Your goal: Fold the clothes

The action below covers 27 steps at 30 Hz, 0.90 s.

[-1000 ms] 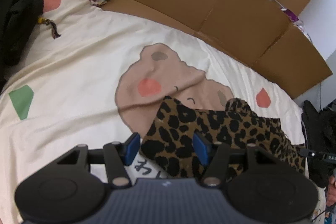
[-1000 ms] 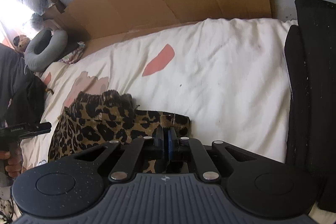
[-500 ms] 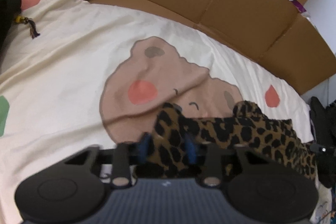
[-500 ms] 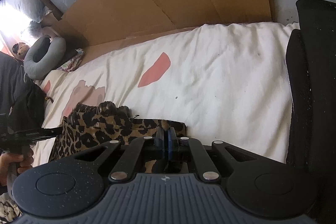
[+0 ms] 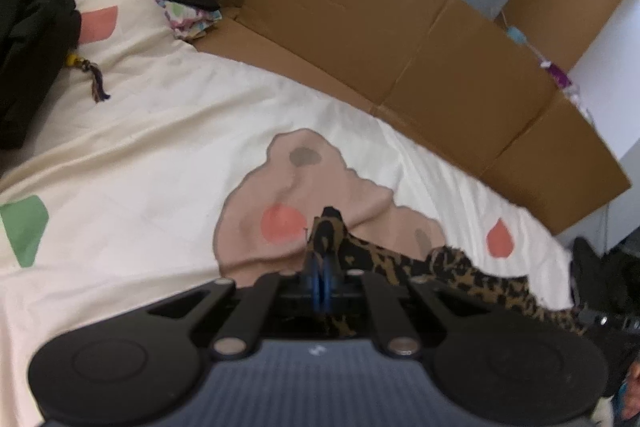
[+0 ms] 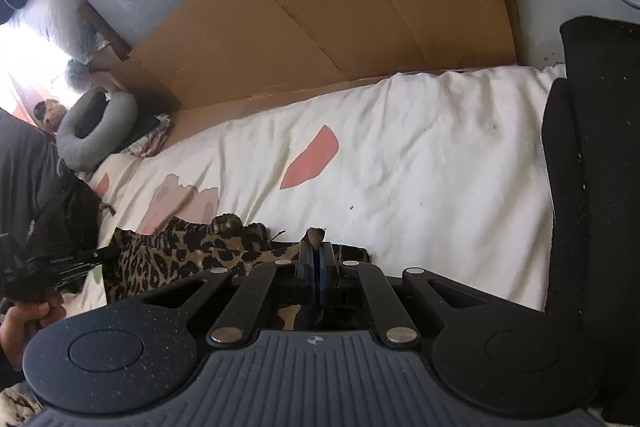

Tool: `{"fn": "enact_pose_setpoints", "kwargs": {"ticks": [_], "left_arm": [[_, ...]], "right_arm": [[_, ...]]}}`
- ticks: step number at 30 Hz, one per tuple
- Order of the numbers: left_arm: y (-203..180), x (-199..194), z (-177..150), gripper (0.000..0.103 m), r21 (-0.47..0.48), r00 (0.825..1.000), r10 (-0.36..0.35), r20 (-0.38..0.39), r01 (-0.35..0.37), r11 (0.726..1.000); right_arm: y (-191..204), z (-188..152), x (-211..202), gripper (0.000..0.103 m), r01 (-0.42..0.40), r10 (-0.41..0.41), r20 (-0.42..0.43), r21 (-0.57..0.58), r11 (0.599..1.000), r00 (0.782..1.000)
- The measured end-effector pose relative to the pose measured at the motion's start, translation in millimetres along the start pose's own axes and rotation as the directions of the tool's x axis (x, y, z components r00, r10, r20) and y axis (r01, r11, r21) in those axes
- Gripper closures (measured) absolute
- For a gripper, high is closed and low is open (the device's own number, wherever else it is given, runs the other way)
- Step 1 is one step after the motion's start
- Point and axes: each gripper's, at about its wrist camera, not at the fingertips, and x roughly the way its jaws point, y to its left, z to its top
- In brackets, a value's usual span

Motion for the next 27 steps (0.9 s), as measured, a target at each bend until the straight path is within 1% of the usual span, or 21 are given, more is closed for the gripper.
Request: {"fn": "enact_pose_setpoints", "kwargs": {"ticks": [4, 7, 9, 10, 11, 12, 13, 14, 15, 16, 17, 21, 22, 24, 25, 27], "left_arm": [[1.8, 11.0, 0.0, 0.1, -0.013, 0.999, 0.018, -0.026, -0.018, 1.0], [0.3, 16.6, -0.1, 0.095, 0.007, 0.998, 0.041, -0.047, -0.041, 0.999], [-1.4, 19.1, -1.1, 0.084, 0.028, 0.997, 0.06, -0.054, -0.059, 0.998], [-1.9, 20.0, -2.1, 0.08, 0.037, 0.996, 0.063, -0.057, -0.061, 0.997], [-2.5, 21.1, -2.9, 0.073, 0.044, 0.996, 0.064, -0.062, -0.061, 0.997], [-3.7, 21.9, -4.0, 0.065, 0.054, 0.995, 0.067, -0.068, -0.063, 0.997], [-5.3, 22.7, -5.2, 0.06, 0.068, 0.995, 0.073, -0.071, -0.068, 0.995], [-7.5, 23.7, -6.4, 0.055, 0.086, 0.994, 0.079, -0.073, -0.072, 0.994], [-10.1, 24.9, -7.7, 0.054, 0.108, 0.994, 0.085, -0.072, -0.077, 0.991], [-12.7, 26.1, -9.0, 0.054, 0.13, 0.993, 0.091, -0.072, -0.081, 0.988], [-15.2, 27.9, -10.2, 0.054, 0.15, 0.992, 0.098, -0.073, -0.087, 0.985], [-24.1, 37.3, -12.3, 0.054, 0.226, 0.989, 0.131, -0.075, -0.111, 0.968], [-25.9, 39.3, -12.4, 0.054, 0.237, 0.988, 0.135, -0.074, -0.114, 0.965], [-28.1, 42.0, -11.7, 0.055, 0.241, 0.989, 0.132, -0.074, -0.111, 0.964], [-28.7, 42.9, -11.7, 0.055, 0.24, 0.989, 0.13, -0.074, -0.109, 0.965], [-28.8, 43.7, -12.4, 0.056, 0.238, 0.989, 0.126, -0.077, -0.104, 0.966]], "right_arm": [[-2.4, 2.2, 16.5, 0.103, 0.023, -0.023, -0.014, -0.01, 1.0, 1.0], [-4.2, 2.3, 31.0, 0.103, 0.043, -0.044, -0.035, -0.028, 0.999, 0.998], [-5.0, 0.3, 41.3, 0.103, 0.056, -0.058, -0.056, -0.034, 0.998, 0.997], [-5.0, -1.3, 46.0, 0.103, 0.062, -0.065, -0.068, -0.035, 0.997, 0.996], [-5.0, -2.8, 50.7, 0.102, 0.069, -0.072, -0.079, -0.037, 0.997, 0.994], [-4.3, -4.0, 52.3, 0.102, 0.075, -0.078, -0.083, -0.039, 0.996, 0.993], [-2.9, -5.2, 52.0, 0.099, 0.08, -0.084, -0.082, -0.047, 0.996, 0.993], [-1.3, -6.3, 51.4, 0.098, 0.085, -0.089, -0.08, -0.056, 0.995, 0.993], [-0.1, -7.4, 51.4, 0.098, 0.087, -0.093, -0.084, -0.071, 0.994, 0.992], [0.9, -8.3, 51.6, 0.094, 0.091, -0.098, -0.087, -0.088, 0.992, 0.991], [1.0, -8.7, 52.2, 0.085, 0.095, -0.103, -0.089, -0.092, 0.991, 0.991], [2.7, -10.0, 54.2, 0.083, 0.114, -0.125, -0.093, -0.111, 0.987, 0.988], [5.1, -11.1, 53.3, 0.081, 0.128, -0.139, -0.087, -0.124, 0.984, 0.986], [9.6, -14.1, 50.7, 0.071, 0.16, -0.172, -0.072, -0.145, 0.976, 0.982], [10.6, -16.3, 49.1, 0.061, 0.17, -0.182, -0.066, -0.153, 0.973, 0.981], [11.4, -20.4, 47.2, 0.059, 0.183, -0.195, -0.062, -0.167, 0.969, 0.979]]}}
